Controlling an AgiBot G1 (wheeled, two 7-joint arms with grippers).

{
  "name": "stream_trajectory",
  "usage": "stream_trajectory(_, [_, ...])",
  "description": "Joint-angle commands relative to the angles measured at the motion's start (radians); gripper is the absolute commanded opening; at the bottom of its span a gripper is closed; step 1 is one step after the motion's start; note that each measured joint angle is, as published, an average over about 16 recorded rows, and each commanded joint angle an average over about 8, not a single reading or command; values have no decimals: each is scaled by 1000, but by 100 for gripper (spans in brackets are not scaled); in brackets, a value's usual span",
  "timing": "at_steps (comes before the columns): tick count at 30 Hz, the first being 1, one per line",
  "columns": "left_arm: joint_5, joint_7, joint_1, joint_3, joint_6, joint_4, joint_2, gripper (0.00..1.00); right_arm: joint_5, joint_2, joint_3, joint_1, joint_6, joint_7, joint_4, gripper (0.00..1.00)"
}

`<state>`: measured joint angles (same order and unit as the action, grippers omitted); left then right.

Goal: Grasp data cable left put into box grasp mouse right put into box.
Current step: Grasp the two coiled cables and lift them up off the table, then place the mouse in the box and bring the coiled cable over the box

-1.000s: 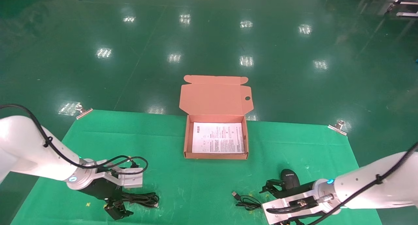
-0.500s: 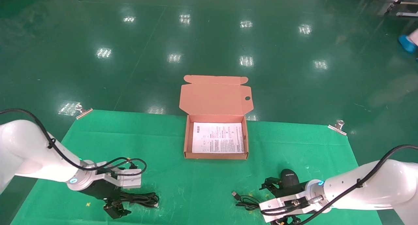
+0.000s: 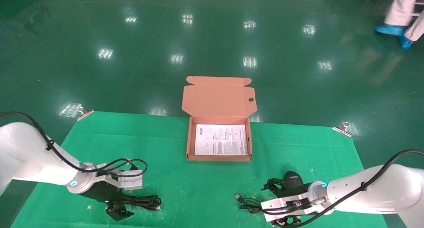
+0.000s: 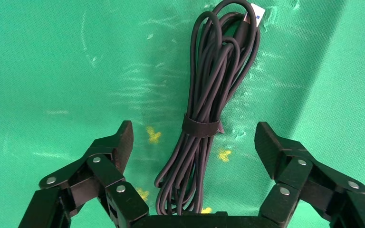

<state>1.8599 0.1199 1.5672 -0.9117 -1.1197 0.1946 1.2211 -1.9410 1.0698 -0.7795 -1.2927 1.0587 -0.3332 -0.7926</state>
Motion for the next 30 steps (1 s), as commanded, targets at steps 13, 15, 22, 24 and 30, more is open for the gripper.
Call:
stream_trajectory(13, [5, -2, 0, -3, -3, 12, -2, 0, -3, -2, -2, -1, 5, 0, -8, 0])
stream_trajectory(15, [6, -2, 0, -4, -3, 13, -2, 0, -3, -2, -2, -1, 5, 0, -8, 0])
stream_trajectory(22, [7, -2, 0, -4, -4, 16, -2, 0, -4, -3, -3, -1, 6, -1, -10, 0])
stream_trajectory(24, [7, -2, -1, -4, -4, 16, -2, 0, -4, -3, -3, -2, 6, -1, -10, 0])
stream_trajectory(30, [7, -3, -1, -5, -4, 17, -3, 0, -5, -3, -3, -2, 6, -1, -11, 0])
